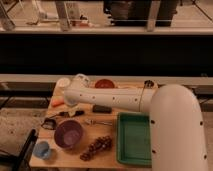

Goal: Place brush in purple bowl

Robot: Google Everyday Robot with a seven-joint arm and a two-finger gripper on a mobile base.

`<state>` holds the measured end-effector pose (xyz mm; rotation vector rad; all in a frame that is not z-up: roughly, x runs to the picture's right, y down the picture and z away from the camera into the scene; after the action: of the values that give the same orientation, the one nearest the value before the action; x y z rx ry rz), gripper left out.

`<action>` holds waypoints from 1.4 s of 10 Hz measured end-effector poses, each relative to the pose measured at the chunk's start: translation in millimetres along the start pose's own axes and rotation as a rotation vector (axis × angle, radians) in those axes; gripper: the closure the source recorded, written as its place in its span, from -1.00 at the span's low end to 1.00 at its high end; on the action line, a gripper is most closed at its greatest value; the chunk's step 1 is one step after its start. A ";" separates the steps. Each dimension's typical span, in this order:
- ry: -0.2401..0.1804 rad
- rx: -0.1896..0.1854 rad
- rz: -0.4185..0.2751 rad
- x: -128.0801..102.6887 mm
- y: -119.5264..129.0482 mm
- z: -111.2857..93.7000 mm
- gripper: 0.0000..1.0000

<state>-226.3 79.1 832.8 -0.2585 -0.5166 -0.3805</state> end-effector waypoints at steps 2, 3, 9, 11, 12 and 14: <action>-0.008 -0.010 0.019 -0.4 3.7 12.7 -0.60; -0.005 -0.015 0.035 -0.3 5.6 18.4 -0.60; -0.012 -0.043 0.097 0.5 7.6 44.3 -0.60; -0.032 -0.058 0.144 3.1 11.3 53.0 -0.60; -0.044 -0.066 0.168 3.0 13.4 54.9 -0.60; -0.063 -0.084 0.216 5.3 18.2 56.2 -0.60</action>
<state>-238.6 112.7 880.1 -0.4049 -0.5290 -0.1846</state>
